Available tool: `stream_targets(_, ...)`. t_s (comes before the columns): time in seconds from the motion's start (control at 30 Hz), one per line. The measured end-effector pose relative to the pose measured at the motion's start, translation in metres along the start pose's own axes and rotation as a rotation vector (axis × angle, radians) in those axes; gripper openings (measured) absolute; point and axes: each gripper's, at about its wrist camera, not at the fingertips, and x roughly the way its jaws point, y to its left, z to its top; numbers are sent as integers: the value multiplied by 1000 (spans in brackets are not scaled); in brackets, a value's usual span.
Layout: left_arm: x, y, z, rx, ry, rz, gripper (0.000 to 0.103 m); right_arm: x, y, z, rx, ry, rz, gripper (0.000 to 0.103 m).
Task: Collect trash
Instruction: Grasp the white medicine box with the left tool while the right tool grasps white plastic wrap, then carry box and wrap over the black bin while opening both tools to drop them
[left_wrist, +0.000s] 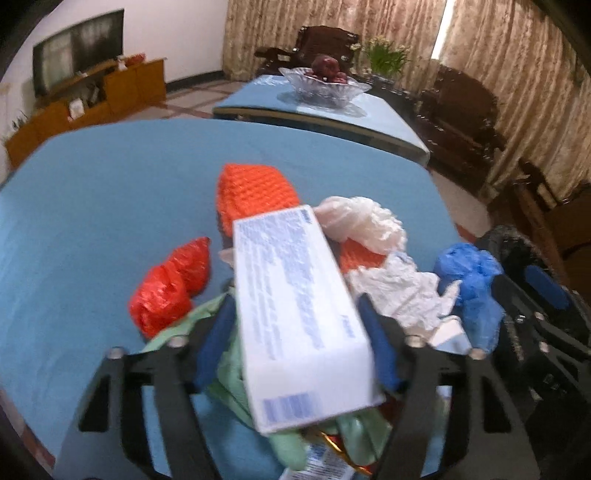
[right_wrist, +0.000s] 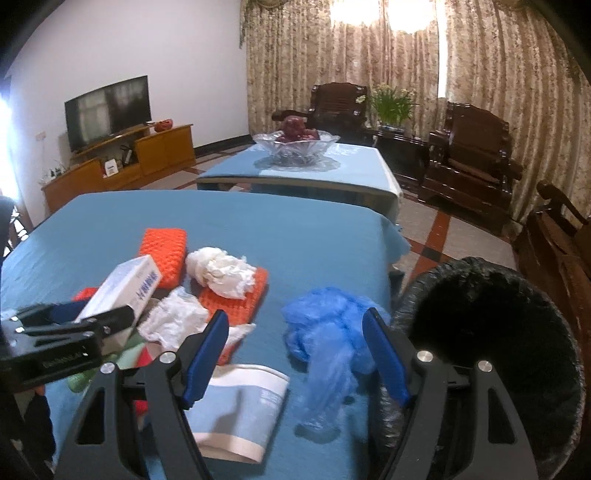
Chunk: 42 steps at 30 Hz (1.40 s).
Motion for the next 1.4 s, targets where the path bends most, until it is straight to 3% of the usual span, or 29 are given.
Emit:
stream_targets(0.2,-19,10,2,-27,-60,4,58,3,24,3,-41,0,63,74)
stream_targets(0.4,-47,31,5,-22,-130,74,57,20,48,6,-62,46,126,74)
stream_targets(0.5,-53,40,3,-19,-138,107,57,33,54,3,-53,88,155,67)
stream_targets(0.6,-56,46,1,-9,-140,126,57,45,59,-3,-53,140,169,55)
stream_targets(0.67,-56,48,0,-8,-140,127,57,50,61,-6,-62,171,185,31)
stream_targets(0.77,-56,49,0,-7,-142,126,57,48,61,-7,-53,179,208,7)
stream_targets(1.13,-80,29,8,33,-198,87,53,-30,38,27,-27,-46,224,4)
stream_targets(1.23,-79,18,9,46,-199,73,53,-44,26,32,-20,-69,205,4)
stream_targets(1.4,-64,25,-7,16,-126,67,53,-50,14,21,-9,-51,169,4)
